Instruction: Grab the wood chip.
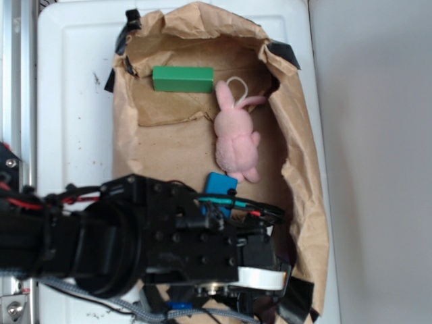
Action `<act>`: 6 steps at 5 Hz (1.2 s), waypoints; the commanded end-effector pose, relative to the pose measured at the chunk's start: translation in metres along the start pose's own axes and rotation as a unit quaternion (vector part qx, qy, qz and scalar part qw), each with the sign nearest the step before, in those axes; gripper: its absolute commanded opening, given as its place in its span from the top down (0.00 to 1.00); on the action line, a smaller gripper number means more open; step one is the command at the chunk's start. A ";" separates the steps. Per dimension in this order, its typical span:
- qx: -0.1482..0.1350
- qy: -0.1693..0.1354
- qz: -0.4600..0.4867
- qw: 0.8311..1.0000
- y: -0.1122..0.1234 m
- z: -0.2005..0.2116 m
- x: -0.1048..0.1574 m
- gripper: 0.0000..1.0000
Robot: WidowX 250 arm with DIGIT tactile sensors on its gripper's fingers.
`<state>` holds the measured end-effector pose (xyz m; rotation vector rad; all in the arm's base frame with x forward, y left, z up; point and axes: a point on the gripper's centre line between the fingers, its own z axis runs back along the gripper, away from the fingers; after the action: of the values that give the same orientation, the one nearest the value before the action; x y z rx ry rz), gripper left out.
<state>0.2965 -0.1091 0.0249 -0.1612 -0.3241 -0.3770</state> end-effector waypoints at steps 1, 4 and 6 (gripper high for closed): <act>-0.002 0.008 0.030 1.000 0.016 0.028 0.026 1.00; -0.027 0.008 0.060 0.998 0.085 0.086 0.040 1.00; -0.017 0.022 0.044 0.999 0.113 0.137 0.006 1.00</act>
<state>0.3001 0.0118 0.1268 -0.2224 -0.2085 -0.2997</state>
